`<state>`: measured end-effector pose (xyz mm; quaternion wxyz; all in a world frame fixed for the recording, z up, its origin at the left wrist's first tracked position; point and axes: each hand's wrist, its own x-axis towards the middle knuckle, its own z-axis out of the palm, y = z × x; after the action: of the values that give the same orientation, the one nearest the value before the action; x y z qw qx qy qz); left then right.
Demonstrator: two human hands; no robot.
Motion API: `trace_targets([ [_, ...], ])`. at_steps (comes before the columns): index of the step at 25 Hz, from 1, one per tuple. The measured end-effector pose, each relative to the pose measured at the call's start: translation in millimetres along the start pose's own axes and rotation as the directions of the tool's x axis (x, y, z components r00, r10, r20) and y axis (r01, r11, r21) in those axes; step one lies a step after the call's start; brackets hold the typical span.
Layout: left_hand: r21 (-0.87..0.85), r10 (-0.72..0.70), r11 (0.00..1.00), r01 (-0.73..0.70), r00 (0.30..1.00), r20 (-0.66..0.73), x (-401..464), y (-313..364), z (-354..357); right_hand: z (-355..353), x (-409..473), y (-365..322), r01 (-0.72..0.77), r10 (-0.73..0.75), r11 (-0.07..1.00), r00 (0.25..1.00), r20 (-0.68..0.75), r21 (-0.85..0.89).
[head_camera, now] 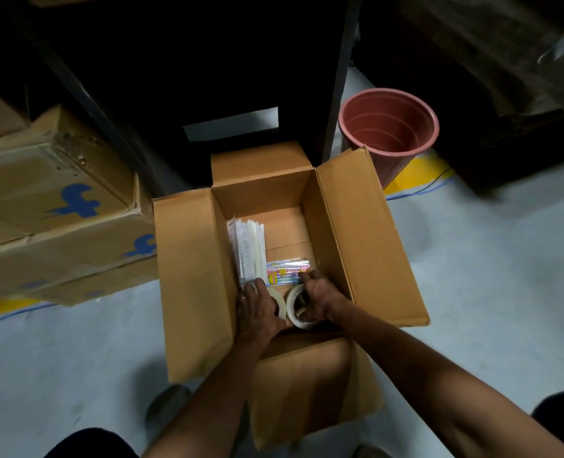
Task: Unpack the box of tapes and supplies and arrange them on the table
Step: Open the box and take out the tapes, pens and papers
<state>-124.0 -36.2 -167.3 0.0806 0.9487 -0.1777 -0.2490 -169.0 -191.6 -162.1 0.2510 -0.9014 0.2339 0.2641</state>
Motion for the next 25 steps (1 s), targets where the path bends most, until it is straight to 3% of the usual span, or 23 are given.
trace_targets([
  [2, -0.002, -0.008, 1.0, 0.008, 1.0, -0.006, 2.7, -1.4, 1.2, 2.8, 6.1, -3.0, 0.006, -0.004, 0.995, 1.0, 0.021, -0.098],
  [3, -0.024, -0.025, 0.999, 0.025, 1.0, 0.009, 3.7, -2.2, 2.1, 3.4, 5.9, -3.4, 0.078, -0.078, 0.979, 0.997, 0.008, -0.189],
  [5, -0.052, -0.054, 0.997, 0.057, 0.997, 0.055, 6.1, -4.6, 6.3, 11.6, 4.2, -1.0, 0.026, -0.025, 0.99, 1.0, 0.006, -0.139],
  [8, 0.054, -0.038, 0.998, 0.035, 0.998, 0.059, 6.9, -8.2, 17.2, 18.8, -3.5, -4.5, -0.088, 0.085, 0.992, 0.996, -0.04, -0.092],
  [16, 0.345, 0.06, 0.936, -0.064, 0.998, 0.022, 12.8, -6.5, 13.4, 24.2, 5.4, -5.8, -0.057, 0.058, 0.943, 0.998, -0.006, -0.327],
  [25, 0.419, 0.051, 0.906, -0.06, 0.998, 0.034, 16.6, -4.7, 13.2, 26.7, 13.2, -7.4, -0.042, 0.037, 0.913, 0.999, -0.02, -0.406],
])
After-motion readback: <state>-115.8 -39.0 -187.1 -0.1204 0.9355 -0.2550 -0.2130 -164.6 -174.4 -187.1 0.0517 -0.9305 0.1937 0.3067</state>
